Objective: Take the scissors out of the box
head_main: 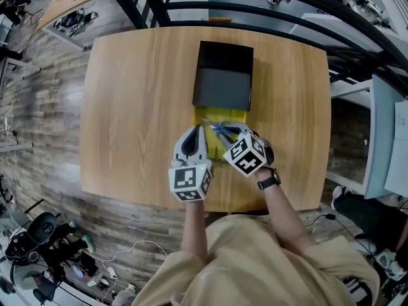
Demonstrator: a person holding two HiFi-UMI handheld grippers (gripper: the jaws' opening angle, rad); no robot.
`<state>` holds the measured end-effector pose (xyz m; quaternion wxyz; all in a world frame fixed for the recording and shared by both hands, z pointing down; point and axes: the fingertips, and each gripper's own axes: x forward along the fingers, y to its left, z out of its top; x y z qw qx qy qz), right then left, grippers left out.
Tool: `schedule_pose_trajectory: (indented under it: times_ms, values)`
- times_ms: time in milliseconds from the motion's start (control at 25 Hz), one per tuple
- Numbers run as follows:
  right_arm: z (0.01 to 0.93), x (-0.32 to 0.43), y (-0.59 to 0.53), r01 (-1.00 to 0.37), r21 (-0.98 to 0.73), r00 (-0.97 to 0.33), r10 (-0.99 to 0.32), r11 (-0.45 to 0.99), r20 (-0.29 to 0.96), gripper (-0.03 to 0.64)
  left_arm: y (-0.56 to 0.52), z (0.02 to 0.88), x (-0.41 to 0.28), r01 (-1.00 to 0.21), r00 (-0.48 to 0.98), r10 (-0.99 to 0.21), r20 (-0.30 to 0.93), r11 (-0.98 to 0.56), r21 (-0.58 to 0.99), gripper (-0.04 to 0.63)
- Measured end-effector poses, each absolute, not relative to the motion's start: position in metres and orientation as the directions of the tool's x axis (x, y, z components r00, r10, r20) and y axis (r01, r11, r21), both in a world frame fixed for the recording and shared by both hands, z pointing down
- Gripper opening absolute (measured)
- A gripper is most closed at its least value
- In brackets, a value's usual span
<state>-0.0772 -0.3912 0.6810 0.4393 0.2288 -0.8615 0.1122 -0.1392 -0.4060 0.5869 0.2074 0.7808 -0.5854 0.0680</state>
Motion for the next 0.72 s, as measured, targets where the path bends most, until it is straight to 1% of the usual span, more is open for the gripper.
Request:
schedule_pose_trajectory:
  times_ms: [40,80,120,280,520,720]
  values:
    - [0.686,-0.078,-0.393,-0.487,0.011,-0.5,-0.289,0.874,0.816,0.067,-0.408,0.589,-0.141,-0.943,0.303,-0.886,0.351,-0.225,0.246,0.011]
    - [0.69,-0.078,-0.394,-0.48,0.011,-0.492,-0.28,0.877,0.824,0.089,-0.41,0.591,-0.143,-0.943,0.301,-0.886,0.353,-0.221,0.248,0.011]
    - [0.694,-0.079,-0.395,-0.473,0.01,-0.485,-0.27,0.881,0.832,0.097,-0.412,0.593,-0.145,-0.943,0.299,-0.886,0.356,-0.218,0.251,0.011]
    - [0.714,-0.082,-0.395,-0.434,0.021,-0.437,-0.231,0.9,0.869,0.108,-0.413,0.599,-0.149,-0.942,0.298,-0.88,0.369,-0.21,0.261,0.011]
    - [0.744,-0.082,-0.392,-0.337,0.091,-0.311,-0.202,0.937,0.929,0.119,-0.409,0.609,-0.153,-0.943,0.297,-0.875,0.383,-0.204,0.264,0.011]
    - [0.762,-0.089,-0.391,-0.335,0.054,-0.286,-0.156,0.941,0.946,0.12,-0.409,0.609,-0.16,-0.94,0.297,-0.876,0.381,-0.198,0.278,0.011]
